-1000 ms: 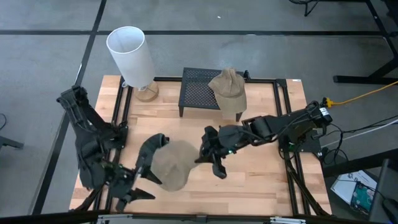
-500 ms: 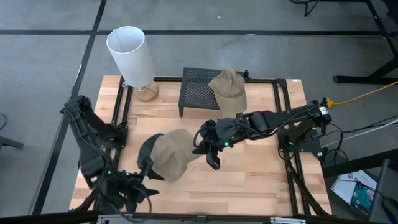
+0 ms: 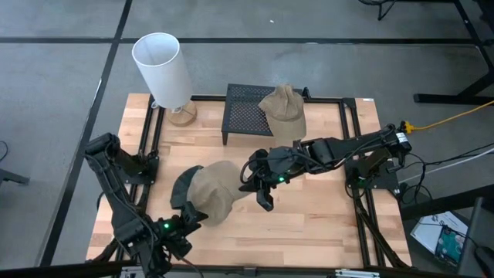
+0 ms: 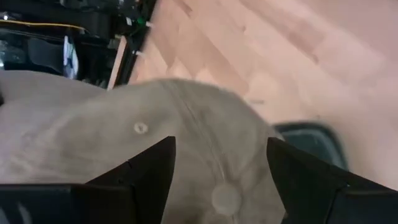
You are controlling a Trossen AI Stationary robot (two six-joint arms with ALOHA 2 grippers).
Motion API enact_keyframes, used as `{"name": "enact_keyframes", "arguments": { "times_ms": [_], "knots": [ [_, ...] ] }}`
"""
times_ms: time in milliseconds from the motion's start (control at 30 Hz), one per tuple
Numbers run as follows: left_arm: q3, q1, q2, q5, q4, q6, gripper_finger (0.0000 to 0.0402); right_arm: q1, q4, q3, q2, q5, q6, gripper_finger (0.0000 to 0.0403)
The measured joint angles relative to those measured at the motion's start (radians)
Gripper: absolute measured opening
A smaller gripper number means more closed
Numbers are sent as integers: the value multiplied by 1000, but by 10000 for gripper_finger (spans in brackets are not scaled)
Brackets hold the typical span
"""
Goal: Pick & Place hat
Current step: Put the brown cap on the shelf
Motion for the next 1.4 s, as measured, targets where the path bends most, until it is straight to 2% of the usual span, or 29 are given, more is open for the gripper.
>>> {"name": "enact_keyframes", "arguments": {
  "times_ms": [233,567,733,1067,1233,1300,1400],
  "knots": [
    [0,0,-1,8,-166,-39,246,0,0,0,0,0,1,22],
    [0,13,-1,-1,-178,61,230,0,41,0,0,-10,7,22],
    [0,34,-1,-12,-178,63,181,0,46,0,0,-19,8,18],
    [0,36,-1,-47,-163,9,23,-5,22,0,0,-20,0,19],
    [0,29,-17,-105,-153,-105,23,-19,-9,0,0,-45,-3,26],
    [0,24,-35,-87,-138,-126,23,-24,-24,0,0,-61,-24,30],
    [0,24,-82,-7,-70,-120,22,-24,-60,0,-4,-61,-60,34]
  ]
}}
